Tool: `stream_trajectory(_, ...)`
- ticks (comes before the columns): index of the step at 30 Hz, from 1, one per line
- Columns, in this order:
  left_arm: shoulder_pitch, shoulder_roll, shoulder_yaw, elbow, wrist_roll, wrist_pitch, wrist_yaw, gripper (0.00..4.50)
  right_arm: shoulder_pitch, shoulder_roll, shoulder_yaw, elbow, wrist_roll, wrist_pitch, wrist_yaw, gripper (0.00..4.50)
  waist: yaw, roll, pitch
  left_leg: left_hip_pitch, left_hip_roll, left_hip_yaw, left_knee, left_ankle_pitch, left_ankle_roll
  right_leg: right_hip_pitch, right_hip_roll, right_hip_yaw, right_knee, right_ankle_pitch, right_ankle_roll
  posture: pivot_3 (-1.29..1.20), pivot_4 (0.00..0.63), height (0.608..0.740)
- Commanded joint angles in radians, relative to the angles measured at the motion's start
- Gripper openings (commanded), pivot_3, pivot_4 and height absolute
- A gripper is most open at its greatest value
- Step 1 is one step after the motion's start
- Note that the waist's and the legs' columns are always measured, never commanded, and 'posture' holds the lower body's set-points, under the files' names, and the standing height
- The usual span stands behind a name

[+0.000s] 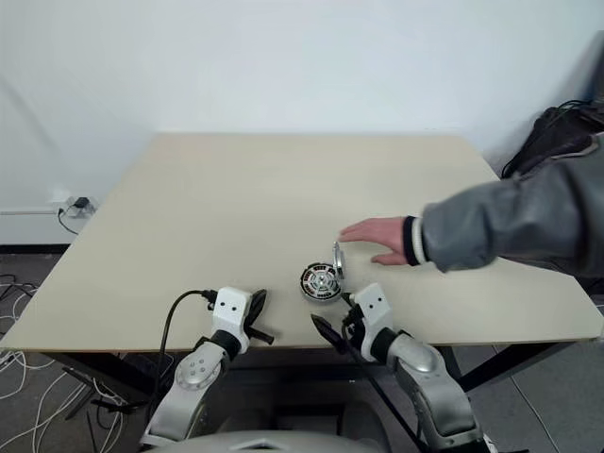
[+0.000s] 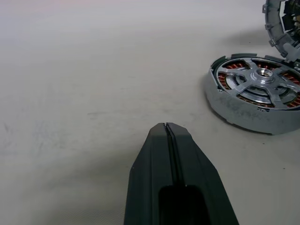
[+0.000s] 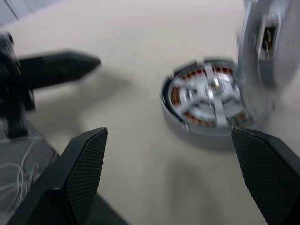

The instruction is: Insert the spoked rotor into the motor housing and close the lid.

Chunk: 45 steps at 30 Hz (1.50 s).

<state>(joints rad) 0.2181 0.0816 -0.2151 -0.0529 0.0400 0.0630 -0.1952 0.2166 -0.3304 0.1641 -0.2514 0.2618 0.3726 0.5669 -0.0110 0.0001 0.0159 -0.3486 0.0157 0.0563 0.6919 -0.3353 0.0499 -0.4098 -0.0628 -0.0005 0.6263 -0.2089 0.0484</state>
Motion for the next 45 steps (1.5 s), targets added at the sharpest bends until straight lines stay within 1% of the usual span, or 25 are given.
stream_trajectory(1, -0.017, -0.004, -0.004, -0.006, 0.006, -0.004, 0.005, 0.0, 0.008, -0.03, -0.021, -0.029, 0.027, 0.001, 0.035, 4.47, 0.0, 0.0, 0.0, 0.0, -0.001, 0.0, 0.0, 0.0, 0.0, 0.0, 0.0, 0.0, 0.0, 0.0, 0.0, 0.0, 0.0, 0.74)
stream_trajectory(4, -0.015, -0.005, -0.007, -0.008, 0.007, -0.003, 0.004, 0.0, 0.034, -0.051, -0.039, -0.042, 0.046, 0.013, 0.054, 4.47, 0.0, 0.0, 0.0, 0.0, -0.001, 0.0, 0.0, 0.0, 0.0, 0.0, 0.0, 0.0, 0.0, -0.001, 0.001, 0.0, 0.0, 0.74)
stream_trajectory(6, -0.014, -0.005, -0.008, -0.008, 0.006, -0.003, 0.003, 0.0, 0.036, -0.036, -0.063, -0.048, 0.059, 0.016, 0.027, 4.47, 0.0, 0.0, 0.0, 0.0, 0.0, 0.0, 0.0, 0.0, 0.0, 0.0, 0.0, 0.0, 0.0, -0.001, 0.001, 0.0, 0.0, 0.74)
stream_trajectory(9, -0.013, -0.004, -0.011, -0.009, 0.006, 0.0, 0.0, 0.0, 0.007, 0.023, -0.114, -0.038, 0.048, 0.012, -0.079, 4.47, 0.0, 0.0, 0.0, 0.001, 0.001, 0.0, 0.0, 0.0, 0.0, 0.0, 0.0, 0.0, 0.0, -0.001, 0.001, 0.0, 0.0, 0.74)
stream_trajectory(13, -0.015, -0.003, -0.012, -0.008, 0.008, 0.0, 0.0, 0.0, -0.051, 0.096, -0.172, -0.014, 0.031, 0.055, -0.213, 4.47, 0.0, 0.001, 0.0, 0.001, 0.002, 0.001, 0.0, 0.0, 0.0, 0.0, 0.0, 0.0, 0.001, -0.001, 0.002, 0.0, 0.0, 0.74)
stream_trajectory(16, -0.017, -0.002, -0.013, -0.006, 0.008, 0.0, 0.001, 0.0, -0.073, 0.102, -0.176, 0.006, -0.007, 0.08, -0.269, 4.47, 0.001, 0.001, -0.001, 0.0, 0.002, 0.0, 0.0, 0.0, 0.0, 0.0, 0.0, 0.0, 0.0, 0.0, 0.001, 0.0, 0.0, 0.74)
stream_trajectory(17, -0.016, -0.002, -0.013, -0.007, 0.008, 0.0, 0.002, 0.0, -0.081, 0.103, -0.178, 0.01, -0.017, 0.091, -0.286, 4.47, 0.001, 0.001, -0.001, 0.0, 0.002, 0.0, 0.0, 0.0, 0.0, 0.0, 0.0, 0.0, 0.0, 0.002, -0.003, 0.0, 0.0, 0.74)
stream_trajectory(22, -0.015, -0.004, -0.011, -0.007, 0.006, -0.001, 0.005, 0.0, -0.123, 0.11, -0.185, 0.034, -0.064, 0.107, -0.355, 4.47, -0.001, 0.001, 0.0, -0.001, 0.001, 0.001, 0.0, 0.0, 0.0, -0.001, 0.0, 0.0, 0.0, 0.002, -0.003, 0.0, 0.0, 0.74)
stream_trajectory(26, -0.015, -0.005, -0.013, -0.004, 0.006, -0.001, 0.005, 0.0, -0.163, 0.155, -0.197, 0.04, -0.068, 0.097, -0.406, 4.47, -0.003, 0.001, 0.0, -0.001, -0.001, 0.001, 0.0, 0.0, 0.0, -0.001, 0.001, 0.0, 0.0, 0.002, -0.003, 0.0, 0.0, 0.74)
stream_trajectory(30, -0.018, -0.005, -0.014, -0.001, 0.007, -0.002, 0.005, 0.0, -0.212, 0.201, -0.196, 0.075, -0.113, 0.092, -0.483, 4.47, -0.003, 0.002, -0.001, -0.001, -0.001, 0.001, 0.0, 0.0, 0.0, -0.001, 0.001, 0.0, 0.0, 0.002, -0.002, 0.0, 0.0, 0.74)
stream_trajectory(37, -0.016, -0.005, -0.012, -0.001, 0.007, -0.003, 0.008, 0.0, -0.276, 0.264, -0.16, 0.123, -0.154, 0.079, -0.526, 4.47, -0.004, 0.002, -0.001, -0.001, -0.001, 0.001, 0.0, 0.0, 0.0, -0.001, 0.001, 0.001, 0.0, 0.002, -0.003, 0.0, 0.0, 0.74)
stream_trajectory(45, -0.01, -0.004, -0.012, -0.006, 0.005, -0.002, 0.013, 0.0, -0.319, 0.3, -0.09, 0.162, -0.185, 0.051, -0.499, 4.47, -0.012, 0.002, -0.001, -0.001, -0.001, 0.001, 0.0, 0.0, 0.0, -0.001, 0.001, 0.001, 0.0, 0.002, -0.003, 0.0, 0.0, 0.74)
